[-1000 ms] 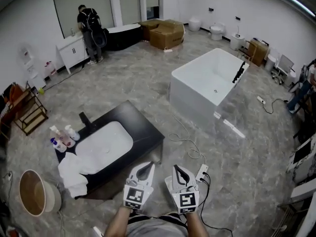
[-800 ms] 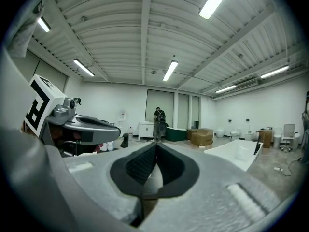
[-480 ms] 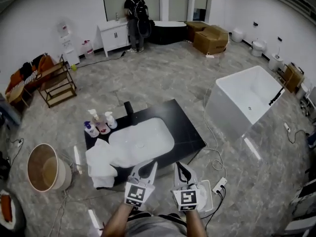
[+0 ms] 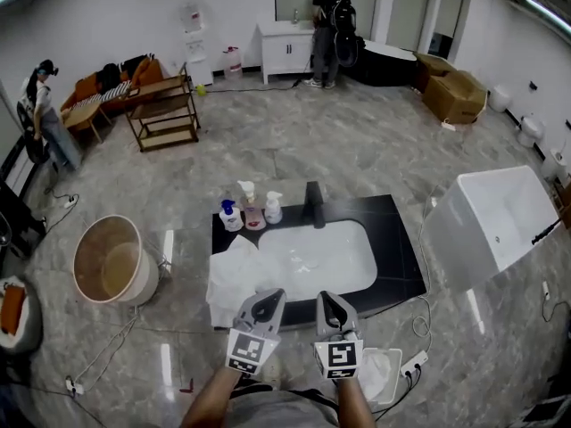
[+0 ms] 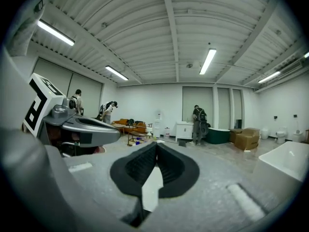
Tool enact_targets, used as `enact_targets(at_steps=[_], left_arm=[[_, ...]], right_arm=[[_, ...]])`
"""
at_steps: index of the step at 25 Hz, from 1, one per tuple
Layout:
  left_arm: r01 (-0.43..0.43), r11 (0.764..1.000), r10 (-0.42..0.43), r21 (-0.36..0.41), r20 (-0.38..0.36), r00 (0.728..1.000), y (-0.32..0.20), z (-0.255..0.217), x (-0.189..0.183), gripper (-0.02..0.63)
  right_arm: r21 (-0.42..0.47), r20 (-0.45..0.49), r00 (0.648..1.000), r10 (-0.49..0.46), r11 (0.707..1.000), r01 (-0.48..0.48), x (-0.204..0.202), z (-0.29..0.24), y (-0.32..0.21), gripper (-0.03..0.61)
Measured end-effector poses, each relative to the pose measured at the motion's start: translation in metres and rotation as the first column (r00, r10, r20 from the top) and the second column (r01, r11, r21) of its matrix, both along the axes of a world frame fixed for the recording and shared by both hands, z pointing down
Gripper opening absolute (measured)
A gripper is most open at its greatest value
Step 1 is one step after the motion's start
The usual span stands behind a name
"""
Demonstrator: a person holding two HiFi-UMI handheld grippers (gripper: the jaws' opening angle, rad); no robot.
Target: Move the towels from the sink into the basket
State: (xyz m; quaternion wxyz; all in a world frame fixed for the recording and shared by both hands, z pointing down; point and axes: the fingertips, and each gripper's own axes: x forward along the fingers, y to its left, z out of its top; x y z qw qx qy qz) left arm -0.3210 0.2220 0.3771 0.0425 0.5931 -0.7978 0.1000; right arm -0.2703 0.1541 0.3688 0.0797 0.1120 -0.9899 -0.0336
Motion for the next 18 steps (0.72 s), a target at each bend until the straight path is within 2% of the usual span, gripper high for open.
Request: enact_targets(at_steps=[4, 10, 18], left_arm=[[0.099, 0.995, -0.099, -0.015, -0.016, 0.995, 0.048, 0.011, -0.043, 0.009], [0.222, 0.974, -0.225, -0.049, -0.046, 0.973, 0.111, 0.035, -0.1, 0.009], [0.309, 0.945, -0.319, -0.103, -0.098, 0.943, 0.161, 0.077, -0.144, 0.009]], right_arm=[[-0.013, -0.008, 0.995, -0.096, 0.995, 0.096, -0.049, 0.012, 0.042, 0.0], [-0.032, -0.047, 0.971, -0.235, 0.972, 0.234, -0.111, 0.037, 0.106, 0.0], [-0.074, -0.127, 0.935, -0.332, 0.943, 0.325, -0.166, 0.089, 0.15, 0.005]])
